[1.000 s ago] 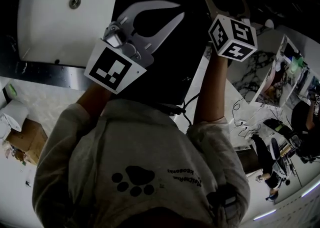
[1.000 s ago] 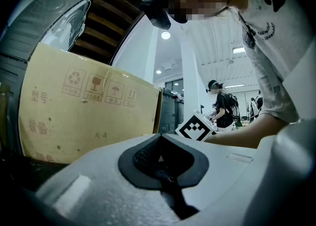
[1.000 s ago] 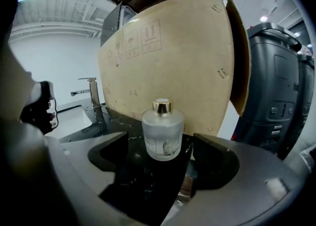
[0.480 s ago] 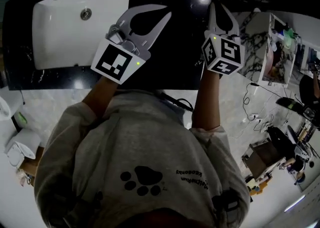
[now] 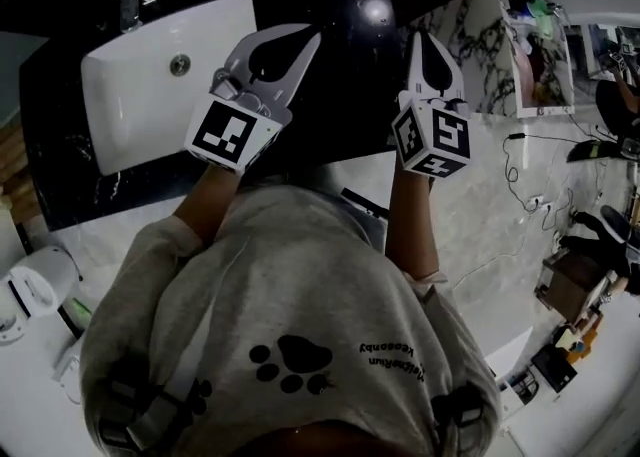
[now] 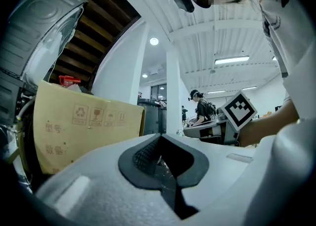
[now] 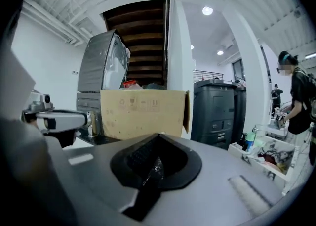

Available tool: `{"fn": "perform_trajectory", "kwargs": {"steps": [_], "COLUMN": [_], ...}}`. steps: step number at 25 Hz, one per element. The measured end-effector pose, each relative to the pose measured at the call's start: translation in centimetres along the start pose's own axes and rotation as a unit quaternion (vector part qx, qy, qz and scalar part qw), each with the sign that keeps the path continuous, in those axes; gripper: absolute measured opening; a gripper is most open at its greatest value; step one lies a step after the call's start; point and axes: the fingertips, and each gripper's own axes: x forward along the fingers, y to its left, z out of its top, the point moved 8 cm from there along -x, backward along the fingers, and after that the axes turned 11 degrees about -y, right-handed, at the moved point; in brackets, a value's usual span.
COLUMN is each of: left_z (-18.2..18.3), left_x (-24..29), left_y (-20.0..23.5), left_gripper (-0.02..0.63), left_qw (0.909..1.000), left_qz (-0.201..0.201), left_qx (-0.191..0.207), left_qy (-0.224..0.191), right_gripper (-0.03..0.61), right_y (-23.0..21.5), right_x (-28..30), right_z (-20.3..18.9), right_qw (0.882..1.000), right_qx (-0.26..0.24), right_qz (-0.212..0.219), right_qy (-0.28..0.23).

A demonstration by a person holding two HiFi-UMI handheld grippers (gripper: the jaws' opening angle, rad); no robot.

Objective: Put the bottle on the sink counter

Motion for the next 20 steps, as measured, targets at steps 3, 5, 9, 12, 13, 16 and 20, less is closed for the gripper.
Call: {"fn": "perform_trajectory", "kwargs": {"steps": [3, 5, 9, 12, 13, 16, 20], "left_z": [0.9, 1.6, 2.9, 4.0, 4.3, 5.0, 5.2], "left_x": [-1.4, -1.8, -2.2, -2.7, -2.9, -3.2, -3.0], "left_y": [-1.3, -1.9, -3.1, -4.1, -4.4, -5.2, -5.9], "left_gripper": [0.003, 0.003, 0.002, 0.002, 0.003, 0.003, 0.003], "left_qw": [1.0, 0.9998, 0.9995, 0.9996, 0.9998, 1.0, 1.0], "left_qz": [-0.003, -0.015, -0.014, -0.006, -0.002, 0.007, 0.007], "left_qx": [-0.009, -0.012, -0.029, -0.028, -0.019, 0.003, 0.004], "left_qy": [0.0, -0.003, 0.001, 0.001, 0.001, 0.001, 0.004], "right_gripper": [0.001, 0.0, 0.001, 0.002, 0.002, 0.0, 0.0], "right_y": [1.0, 1.5, 2.8, 4.2, 4.6, 6.1, 7.6], "right_x": [-3.1, -4.9, -7.9, -9.7, -10.1, -10.9, -11.0], "right_z": [1.4, 2.3, 4.2, 5.2, 5.4, 5.5, 5.3], "right_qw": [1.0, 0.999, 0.997, 0.996, 0.996, 0.997, 0.996], "right_qx": [0.004, 0.007, -0.006, -0.013, -0.015, -0.018, -0.033], "right_qz": [-0.018, -0.035, -0.055, -0.051, -0.048, -0.029, 0.014], "right_qy": [-0.014, -0.028, -0.053, -0.066, -0.07, -0.075, -0.084]}}
